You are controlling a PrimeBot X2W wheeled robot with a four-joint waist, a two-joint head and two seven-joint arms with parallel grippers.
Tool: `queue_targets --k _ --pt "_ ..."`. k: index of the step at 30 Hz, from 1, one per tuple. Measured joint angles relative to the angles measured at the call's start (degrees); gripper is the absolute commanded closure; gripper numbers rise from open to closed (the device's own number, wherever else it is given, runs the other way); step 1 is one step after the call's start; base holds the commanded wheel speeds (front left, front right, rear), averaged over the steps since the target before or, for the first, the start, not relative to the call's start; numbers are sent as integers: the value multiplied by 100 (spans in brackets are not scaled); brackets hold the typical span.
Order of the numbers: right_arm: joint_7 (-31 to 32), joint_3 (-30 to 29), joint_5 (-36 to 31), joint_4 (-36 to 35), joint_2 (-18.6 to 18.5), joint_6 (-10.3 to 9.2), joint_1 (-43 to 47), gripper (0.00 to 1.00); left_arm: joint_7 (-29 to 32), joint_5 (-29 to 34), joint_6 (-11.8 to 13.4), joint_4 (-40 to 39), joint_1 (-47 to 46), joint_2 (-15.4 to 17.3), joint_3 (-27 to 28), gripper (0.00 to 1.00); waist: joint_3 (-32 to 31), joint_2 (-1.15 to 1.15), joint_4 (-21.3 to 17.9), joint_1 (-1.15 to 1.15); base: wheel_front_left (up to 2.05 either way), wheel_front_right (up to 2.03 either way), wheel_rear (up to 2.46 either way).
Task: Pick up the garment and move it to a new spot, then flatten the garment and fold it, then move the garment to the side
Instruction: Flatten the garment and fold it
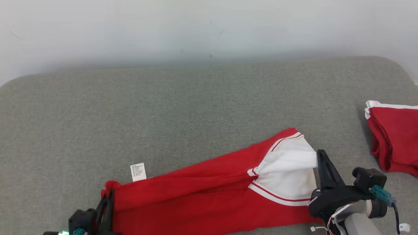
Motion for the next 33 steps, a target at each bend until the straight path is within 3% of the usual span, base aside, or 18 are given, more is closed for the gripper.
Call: queue_targets --k 1,5,10,11,12,13,14,15,22,27,33 --pt "1 -23 -2 0 12 0 19 100 0 55 0 -20 35 2 0 82 -14 0 -17 1 0 0 0" --pt "0 -113 -36 -15 58 0 78 100 -1 143 1 -136 157 -20 52 76 -35 0 -52 1 0 0 0" --pt "1 -190 -67 42 116 0 187 100 0 194 76 -296 408 -113 165 58 -45 0 -13 1 0 0 0" --pt "0 -209 -68 63 122 0 224 100 0 194 127 -318 439 -147 200 39 -49 0 3 2 0 0 0" --pt "0 -231 -68 96 135 0 257 100 0 194 172 -328 473 -172 232 0 -54 0 17 2 0 0 0" --pt "0 -277 -73 133 147 0 291 100 0 193 214 -356 515 -196 272 0 -60 0 30 1 0 0 0" --pt "0 -305 -89 175 148 0 316 29 0 194 267 -421 569 -220 305 0 -65 0 44 2 0 0 0" --pt "1 -327 -101 193 149 0 337 0 0 193 312 -513 611 -243 342 0 -69 0 55 2 0 0 0" --pt "0 -411 -156 142 138 0 331 0 0 197 724 -1121 1106 -401 520 0 -79 0 116 1 0 0 0" --pt "0 -174 -200 436 67 0 196 0 0 196 780 -1127 1152 -435 446 0 -45 0 205 2 0 0 0" --pt "1 -23 -372 1260 -77 0 -97 0 0 196 808 -1107 1100 -447 370 0 17 1 332 2 0 0 0"
